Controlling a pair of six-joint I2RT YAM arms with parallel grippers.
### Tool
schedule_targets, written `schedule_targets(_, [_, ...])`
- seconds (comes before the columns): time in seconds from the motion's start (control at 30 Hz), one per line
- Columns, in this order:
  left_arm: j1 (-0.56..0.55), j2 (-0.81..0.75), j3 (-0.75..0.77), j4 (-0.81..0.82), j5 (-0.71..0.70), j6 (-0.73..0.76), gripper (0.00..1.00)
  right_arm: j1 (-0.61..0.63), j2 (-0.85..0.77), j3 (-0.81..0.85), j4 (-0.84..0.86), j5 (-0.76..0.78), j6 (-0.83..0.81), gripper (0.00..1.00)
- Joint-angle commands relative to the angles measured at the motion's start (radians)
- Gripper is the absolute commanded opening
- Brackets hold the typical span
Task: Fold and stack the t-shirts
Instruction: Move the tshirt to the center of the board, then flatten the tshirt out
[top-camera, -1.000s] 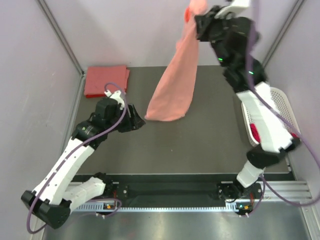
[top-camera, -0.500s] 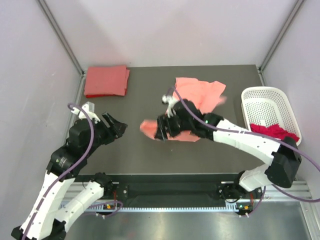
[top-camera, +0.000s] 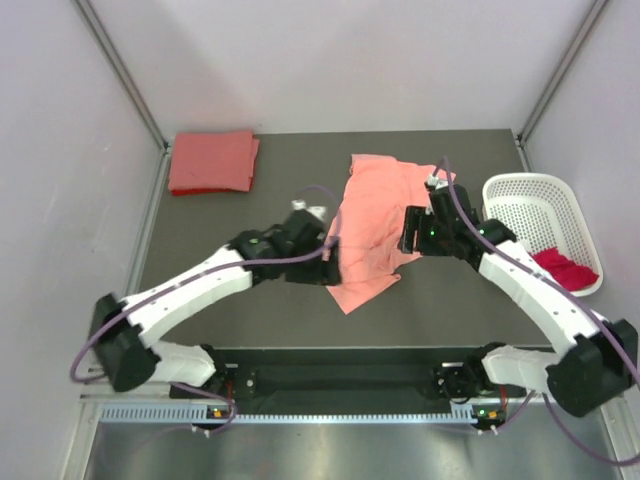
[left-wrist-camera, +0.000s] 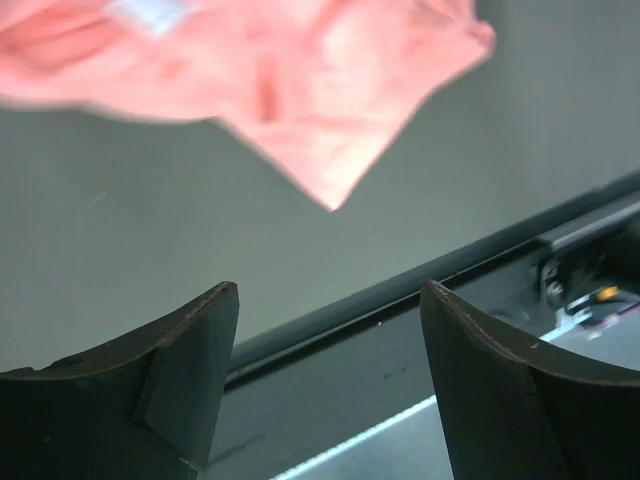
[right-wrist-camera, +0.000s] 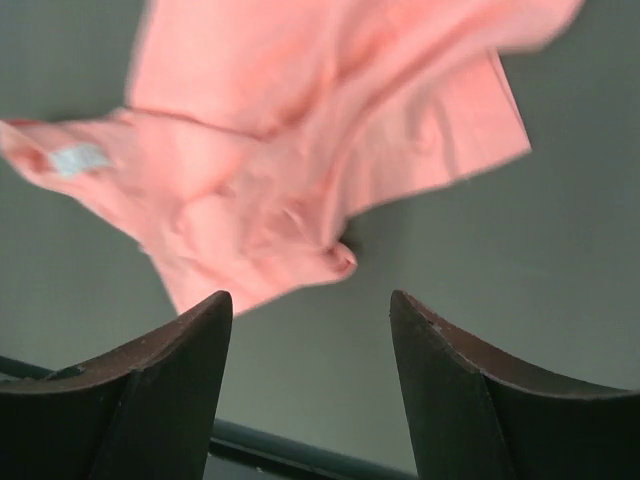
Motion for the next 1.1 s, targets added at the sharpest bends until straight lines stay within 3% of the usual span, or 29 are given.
schedule_targets(0.0, [-0.142,0.177,0.136,0.091,-0.109,0.133,0.78,-0.065,0.078,-0.009,-0.077,-0.01,0.001,0.64])
schedule_targets(0.23, [-0.153,0.459,0.152,0.213,-0.09,0.157,0.7,-0.179,0.096,-0.091,-0.032,-0.11,-0.004,0.62])
schedule_targets(0.73, [-0.144,0.65,0.258,0.204,-0.206,0.291,0.57,-0.26,0.308,0.005,0.054,-0.151,-0.013,0.59])
schedule_targets(0.87, [-0.135,0.679,0.281,0.195,-0.22,0.309,0.34,-0.283,0.368,0.069,0.085,-0.153,0.005,0.6])
schedule_targets(0.9, [-0.129,0.683,0.288,0.195,-0.221,0.315,0.2,-0.285,0.398,0.101,0.094,-0.153,0.011,0.61])
schedule_targets(0.97, [-0.121,0.684,0.295,0.193,-0.229,0.317,0.04,-0.297,0.438,0.138,0.108,-0.143,0.016,0.63])
schedule_targets(1.07, [-0.118,0.668,0.311,0.178,-0.253,0.323,0.0,-0.325,0.519,0.218,0.11,-0.101,0.028,0.63])
